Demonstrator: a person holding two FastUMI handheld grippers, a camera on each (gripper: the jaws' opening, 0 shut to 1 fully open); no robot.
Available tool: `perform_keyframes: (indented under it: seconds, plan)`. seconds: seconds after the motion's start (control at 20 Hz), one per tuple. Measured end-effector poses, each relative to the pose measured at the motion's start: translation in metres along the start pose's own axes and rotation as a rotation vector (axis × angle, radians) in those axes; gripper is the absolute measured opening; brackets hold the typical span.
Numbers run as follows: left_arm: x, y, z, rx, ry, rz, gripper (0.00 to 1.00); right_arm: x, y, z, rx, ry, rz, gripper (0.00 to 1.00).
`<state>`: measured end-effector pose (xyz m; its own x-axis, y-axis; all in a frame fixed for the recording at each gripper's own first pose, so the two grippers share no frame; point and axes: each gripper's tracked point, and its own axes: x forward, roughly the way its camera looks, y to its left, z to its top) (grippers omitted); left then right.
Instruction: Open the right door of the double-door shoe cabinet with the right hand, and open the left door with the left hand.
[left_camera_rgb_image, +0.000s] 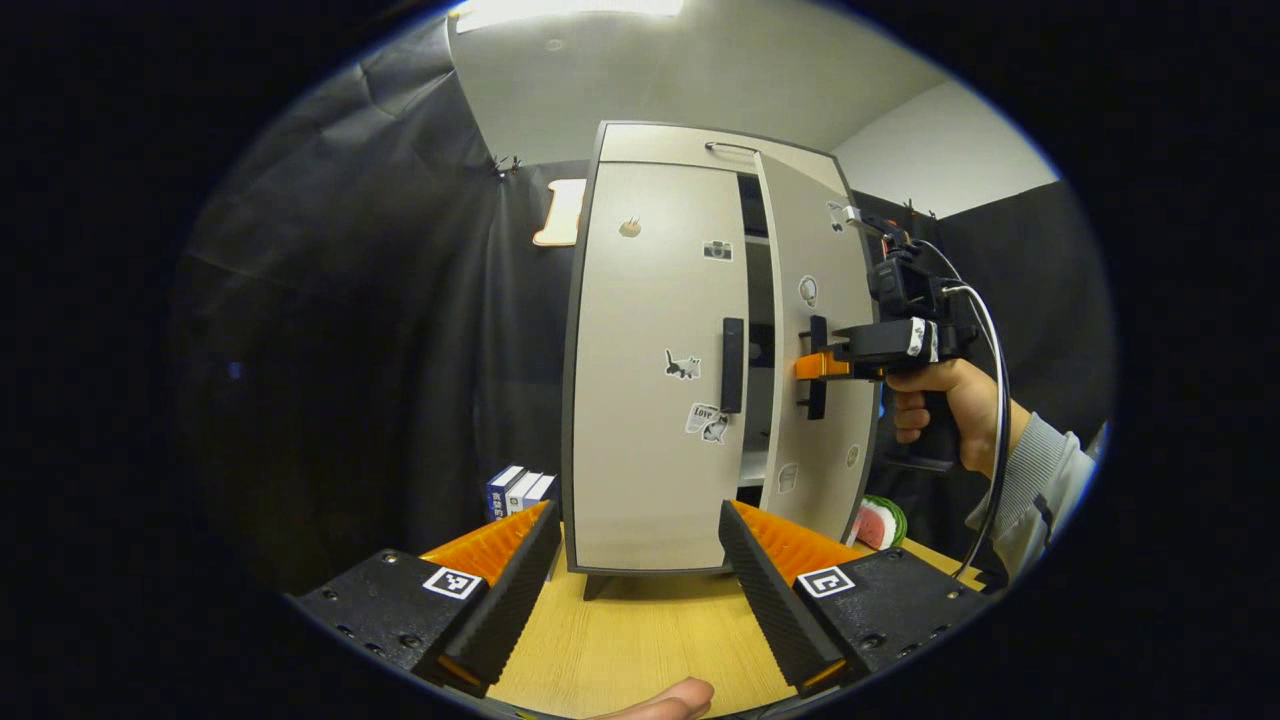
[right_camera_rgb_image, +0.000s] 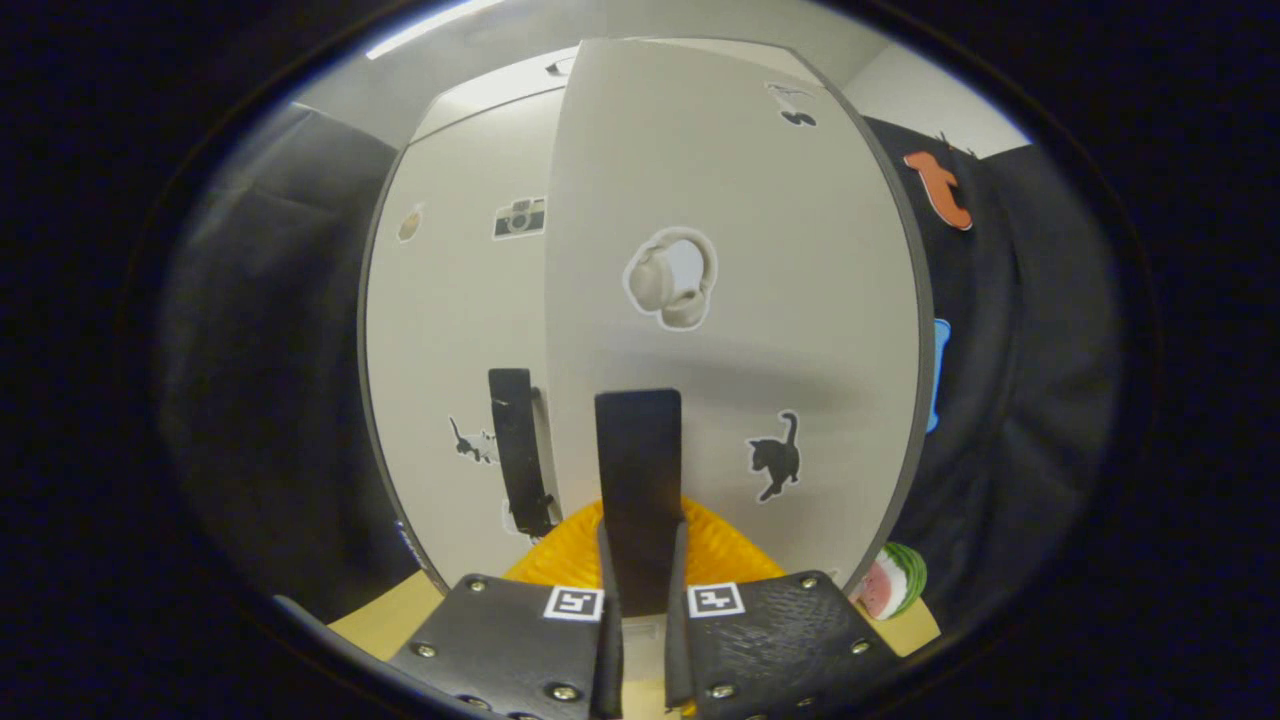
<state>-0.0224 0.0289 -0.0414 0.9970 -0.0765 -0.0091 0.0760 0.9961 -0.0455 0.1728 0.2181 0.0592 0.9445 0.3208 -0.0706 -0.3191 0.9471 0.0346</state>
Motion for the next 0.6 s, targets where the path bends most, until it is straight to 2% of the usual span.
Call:
perform_keyframes:
  seconds: [0.6]
  plan:
    - [-0.028, -0.016, 0.02, 0.014, -0.031, 0.03, 0.99, -0.073, -0.047, 0.0, -0.009, -0.023, 0.054, 0.16]
